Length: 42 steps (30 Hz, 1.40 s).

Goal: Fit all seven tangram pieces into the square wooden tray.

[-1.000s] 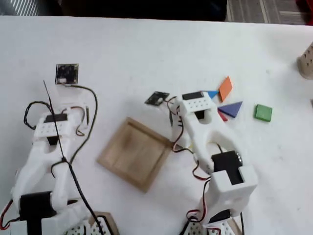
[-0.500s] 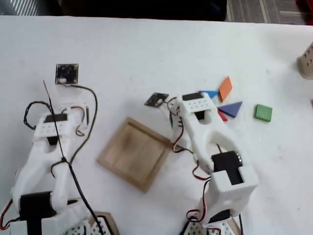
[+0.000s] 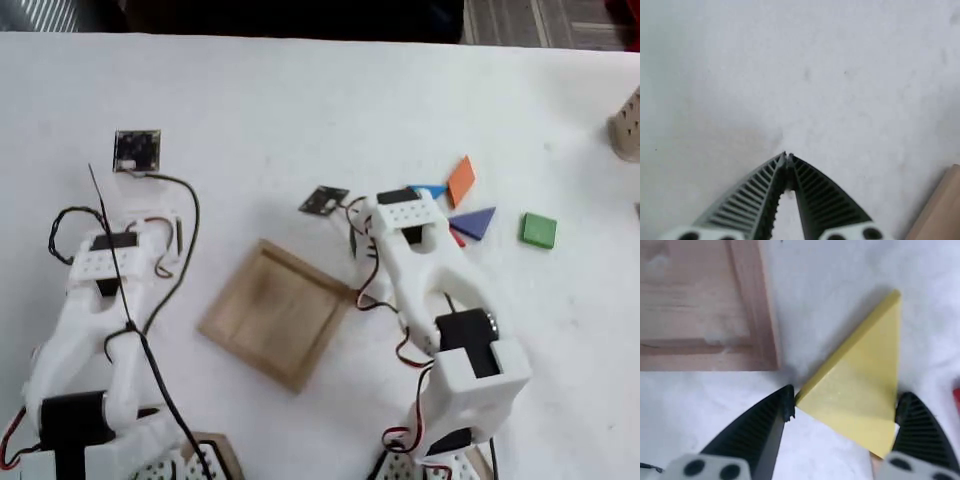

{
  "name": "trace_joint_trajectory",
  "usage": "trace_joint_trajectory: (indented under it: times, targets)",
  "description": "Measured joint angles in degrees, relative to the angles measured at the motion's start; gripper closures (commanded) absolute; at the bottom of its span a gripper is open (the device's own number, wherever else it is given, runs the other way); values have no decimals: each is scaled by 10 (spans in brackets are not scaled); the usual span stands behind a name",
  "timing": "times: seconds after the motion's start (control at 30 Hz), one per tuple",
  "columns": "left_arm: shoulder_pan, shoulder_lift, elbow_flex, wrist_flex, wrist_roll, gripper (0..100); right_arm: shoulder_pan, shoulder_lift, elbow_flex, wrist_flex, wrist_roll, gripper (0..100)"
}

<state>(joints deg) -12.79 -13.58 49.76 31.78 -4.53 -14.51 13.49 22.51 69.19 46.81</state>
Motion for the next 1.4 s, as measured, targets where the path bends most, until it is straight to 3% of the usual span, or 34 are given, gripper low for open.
trace_joint_trajectory:
  times: [0.23,0.83,1.17,1.4]
  targets:
    - [0,0,0,0,0,976,4,0,-18,1,-32,844]
    - [0,0,0,0,-4,976,5,-33,-24,39,-41,846]
    - [0,0,0,0,-4,976,5,-69,-24,55,-83,847]
    - [0,0,0,0,-4,976,-87,-69,-24,85,-151,847]
